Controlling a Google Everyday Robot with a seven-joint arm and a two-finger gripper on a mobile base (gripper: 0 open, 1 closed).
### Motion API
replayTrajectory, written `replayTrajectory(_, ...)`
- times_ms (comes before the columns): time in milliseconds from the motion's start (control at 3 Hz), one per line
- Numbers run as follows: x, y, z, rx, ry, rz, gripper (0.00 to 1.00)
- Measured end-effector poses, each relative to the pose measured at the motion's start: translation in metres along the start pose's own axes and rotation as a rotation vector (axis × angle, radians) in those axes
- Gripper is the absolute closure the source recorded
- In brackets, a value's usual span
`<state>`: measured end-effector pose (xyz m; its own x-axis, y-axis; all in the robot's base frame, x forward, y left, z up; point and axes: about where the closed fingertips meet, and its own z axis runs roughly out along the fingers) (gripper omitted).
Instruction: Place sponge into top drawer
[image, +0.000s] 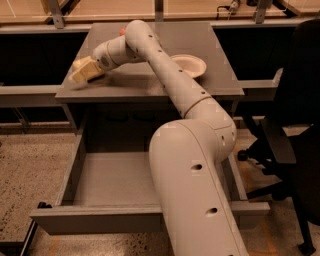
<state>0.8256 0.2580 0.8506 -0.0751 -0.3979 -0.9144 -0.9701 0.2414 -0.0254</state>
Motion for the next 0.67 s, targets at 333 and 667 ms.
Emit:
replayTrajectory(333,0.0085,-0.0056,0.005,0.018,0.033,0.012,0.18)
replayTrajectory(667,0.0091,-0.0062,-0.0004,0.039,0.058,-0.001,0.41)
